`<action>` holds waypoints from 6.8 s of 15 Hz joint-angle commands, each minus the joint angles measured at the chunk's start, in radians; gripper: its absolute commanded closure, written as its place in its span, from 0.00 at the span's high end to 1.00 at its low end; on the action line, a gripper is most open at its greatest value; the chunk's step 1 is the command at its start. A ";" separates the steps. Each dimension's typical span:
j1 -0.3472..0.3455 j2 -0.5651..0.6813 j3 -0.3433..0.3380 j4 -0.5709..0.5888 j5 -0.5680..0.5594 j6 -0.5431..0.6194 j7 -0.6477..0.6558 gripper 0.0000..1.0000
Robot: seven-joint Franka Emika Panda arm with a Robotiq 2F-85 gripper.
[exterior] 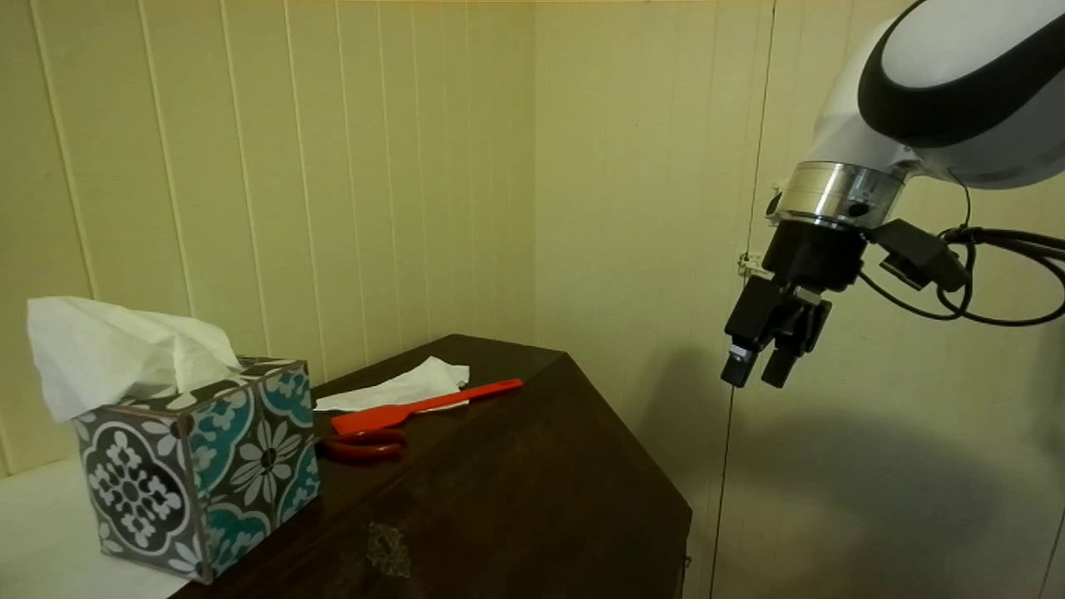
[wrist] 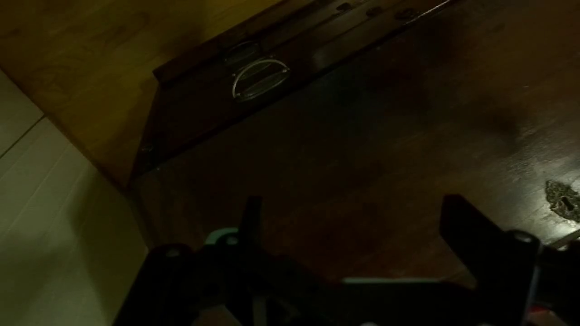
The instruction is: Open the white door.
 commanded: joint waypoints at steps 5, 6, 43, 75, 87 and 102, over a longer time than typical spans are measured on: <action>-0.150 0.089 0.040 0.093 -0.204 0.205 0.023 1.00; -0.182 0.116 0.044 0.124 -0.249 0.236 0.036 1.00; -0.426 0.805 -0.194 0.751 -0.380 0.731 0.050 0.01; -0.485 1.100 -0.191 0.894 -0.330 1.011 0.074 0.00; -0.605 1.099 -0.010 0.837 -0.314 0.947 0.027 0.00; -0.387 0.735 -0.111 0.730 -0.356 0.170 0.196 0.27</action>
